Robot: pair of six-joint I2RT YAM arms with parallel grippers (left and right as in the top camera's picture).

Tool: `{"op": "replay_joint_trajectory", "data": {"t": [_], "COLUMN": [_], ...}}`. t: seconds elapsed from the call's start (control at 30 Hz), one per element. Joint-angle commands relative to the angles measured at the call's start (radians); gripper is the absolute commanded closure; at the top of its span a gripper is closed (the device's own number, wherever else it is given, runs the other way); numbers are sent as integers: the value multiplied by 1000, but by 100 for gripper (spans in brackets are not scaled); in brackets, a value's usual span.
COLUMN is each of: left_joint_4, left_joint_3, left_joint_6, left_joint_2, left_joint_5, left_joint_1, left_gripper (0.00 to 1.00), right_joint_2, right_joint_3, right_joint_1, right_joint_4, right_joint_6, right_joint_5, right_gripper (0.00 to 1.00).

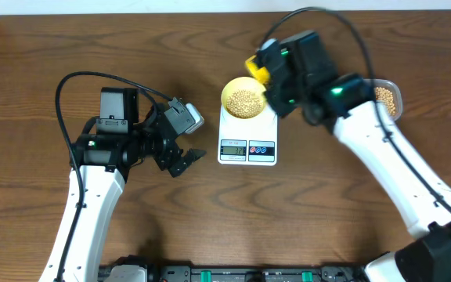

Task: Scoop item into bowl and weigh 50g on scale
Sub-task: 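Tip the scoop to pour soybeans into the yellow bowl, then move the empty scoop with the right gripper back over the soybean tub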

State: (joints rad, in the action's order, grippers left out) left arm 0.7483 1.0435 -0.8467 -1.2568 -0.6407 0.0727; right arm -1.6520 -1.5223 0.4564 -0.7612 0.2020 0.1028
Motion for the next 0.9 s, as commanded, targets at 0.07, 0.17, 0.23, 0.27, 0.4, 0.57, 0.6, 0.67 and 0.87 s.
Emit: {"op": "replay_joint_trajectory", "data": {"t": [0.07,0.17,0.23,0.27,0.4,0.57,0.6,0.67,0.87], "left_joint_4": [-1,-1,-1,-1,-1,-1,-1,-1,-1], "left_joint_3": [0,0,0,0,0,0,0,0,0], "left_joint_6": [-16,-16,-16,-16,-16,-16,-16,-16,-16], "left_joint_2": [-7,-7,-7,-7,-7,-7,-7,-7,-7], "left_joint_5": [5,5,5,5,5,5,5,5,5], "left_joint_1": [-5,-5,-5,-5,-5,-5,-5,-5,-5], "left_gripper": [3,2,3,2,2,2,2,2,2], "right_joint_2": [101,111,111,111,109,109,109,109,37], "right_joint_3": [-23,-23,-23,-23,-23,-23,-23,-23,-39], "right_joint_1": [-195,-280,-349,-382,-510,-614,-623,-626,-640], "right_joint_4": [-64,-87,-117,-135,-206,-323,-338,-345,-343], "right_joint_6": [-31,-29,-30,-31,-119,-208,-226,-254,-276], "right_joint_5": [195,192,192,192,158,157,156,124,-5], "right_gripper": [99,99,99,99,99,99,99,99,99]}}
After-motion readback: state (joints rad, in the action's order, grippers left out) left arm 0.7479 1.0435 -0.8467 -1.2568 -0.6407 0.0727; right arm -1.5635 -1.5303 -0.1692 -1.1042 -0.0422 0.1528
